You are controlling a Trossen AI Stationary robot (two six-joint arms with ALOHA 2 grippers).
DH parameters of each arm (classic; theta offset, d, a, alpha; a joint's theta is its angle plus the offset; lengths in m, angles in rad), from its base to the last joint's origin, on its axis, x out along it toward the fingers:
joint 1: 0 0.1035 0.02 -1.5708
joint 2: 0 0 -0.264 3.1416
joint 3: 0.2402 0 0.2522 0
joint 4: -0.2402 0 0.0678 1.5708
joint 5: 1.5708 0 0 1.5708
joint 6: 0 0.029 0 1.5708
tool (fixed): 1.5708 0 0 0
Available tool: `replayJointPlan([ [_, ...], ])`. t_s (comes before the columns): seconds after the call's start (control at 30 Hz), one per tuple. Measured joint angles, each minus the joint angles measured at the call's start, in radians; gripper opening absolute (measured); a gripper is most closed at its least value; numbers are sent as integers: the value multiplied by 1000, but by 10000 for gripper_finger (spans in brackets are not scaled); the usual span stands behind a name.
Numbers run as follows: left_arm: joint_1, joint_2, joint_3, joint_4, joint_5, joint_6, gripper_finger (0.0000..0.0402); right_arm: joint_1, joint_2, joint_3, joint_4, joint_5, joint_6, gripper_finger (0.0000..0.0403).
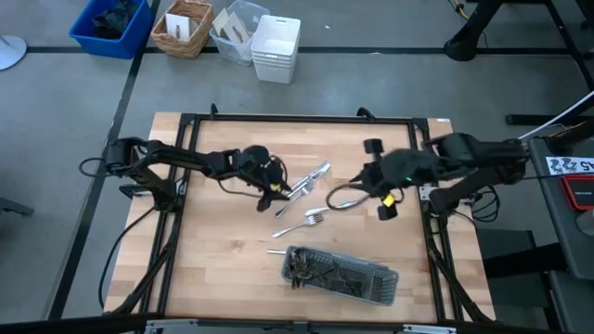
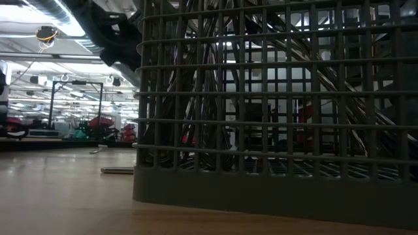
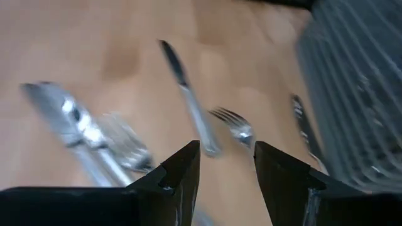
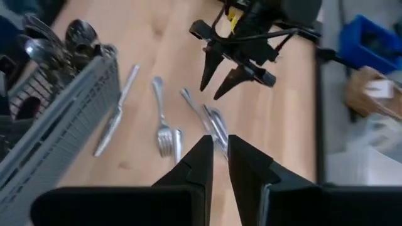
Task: Sort silverware
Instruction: Put the fork into the gray silverware rack
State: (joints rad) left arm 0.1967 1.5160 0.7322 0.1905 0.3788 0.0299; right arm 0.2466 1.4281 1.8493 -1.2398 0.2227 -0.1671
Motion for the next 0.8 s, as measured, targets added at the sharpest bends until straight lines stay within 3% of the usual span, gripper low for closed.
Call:
replayJointPlan([
  [0.2,-106,-1,0,-143,2,28,143,-118,1,-125,131,-201,-93,50],
  [0.37,-185,-1,-1,-250,-48,2,143,-181,3,-246,219,-294,-117,50],
  [0.57,-255,24,-3,-180,-193,-52,143,-211,2,-331,259,-326,-127,50],
  [0.8,-285,124,-3,-27,-233,-65,143,-208,2,-345,262,-330,-127,50],
])
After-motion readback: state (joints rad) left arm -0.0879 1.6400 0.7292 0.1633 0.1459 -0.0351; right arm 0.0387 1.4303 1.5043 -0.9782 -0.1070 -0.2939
